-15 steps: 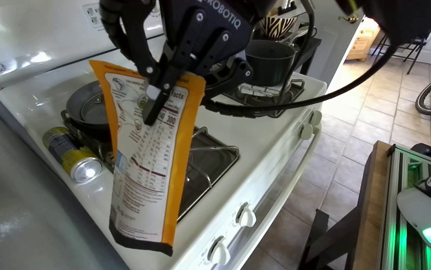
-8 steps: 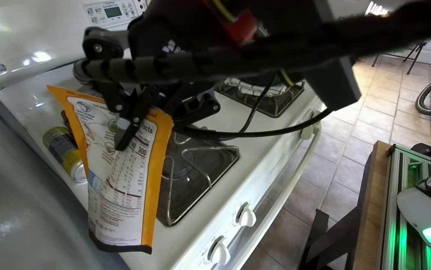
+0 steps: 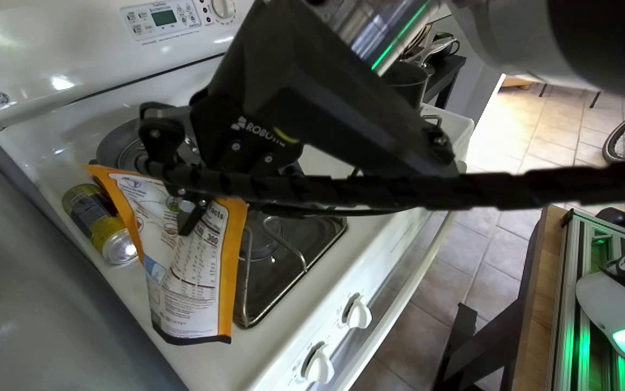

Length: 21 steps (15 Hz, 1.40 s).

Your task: Move the pack to the left

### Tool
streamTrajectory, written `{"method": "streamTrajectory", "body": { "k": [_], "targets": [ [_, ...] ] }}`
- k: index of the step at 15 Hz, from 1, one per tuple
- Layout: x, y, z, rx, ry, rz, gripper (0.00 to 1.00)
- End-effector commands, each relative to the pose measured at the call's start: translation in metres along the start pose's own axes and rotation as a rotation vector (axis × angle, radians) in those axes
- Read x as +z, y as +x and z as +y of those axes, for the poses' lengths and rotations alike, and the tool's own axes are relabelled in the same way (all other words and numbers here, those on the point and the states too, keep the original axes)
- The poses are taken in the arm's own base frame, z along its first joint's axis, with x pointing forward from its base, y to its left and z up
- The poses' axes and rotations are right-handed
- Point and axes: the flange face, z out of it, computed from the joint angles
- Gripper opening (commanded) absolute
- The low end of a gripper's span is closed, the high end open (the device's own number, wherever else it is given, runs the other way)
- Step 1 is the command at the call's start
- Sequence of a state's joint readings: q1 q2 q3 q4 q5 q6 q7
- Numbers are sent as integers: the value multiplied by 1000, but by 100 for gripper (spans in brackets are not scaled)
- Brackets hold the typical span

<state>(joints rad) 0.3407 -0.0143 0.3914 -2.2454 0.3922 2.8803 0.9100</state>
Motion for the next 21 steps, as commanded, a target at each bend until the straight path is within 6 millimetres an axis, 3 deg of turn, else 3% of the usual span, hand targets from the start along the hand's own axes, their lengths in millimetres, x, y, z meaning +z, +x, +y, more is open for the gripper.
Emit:
{"method": "streamTrajectory", "body": {
  "k": [1, 4, 6, 12, 16, 17, 19, 21],
  "targets": [
    [9, -8, 7, 19, -25, 33, 26],
    [10, -12, 3, 37, -34, 42, 47],
    [5, -11, -1, 47, -33, 54, 51],
    [-37, 4, -25, 82, -39, 77, 66],
    [-32, 1, -30, 114, -66, 37, 73],
    [-24, -3, -30, 120, -65, 21, 26],
    [-11, -9, -29, 144, -57, 2, 25],
    [8, -13, -24, 177, -62, 4, 8]
  ]
}}
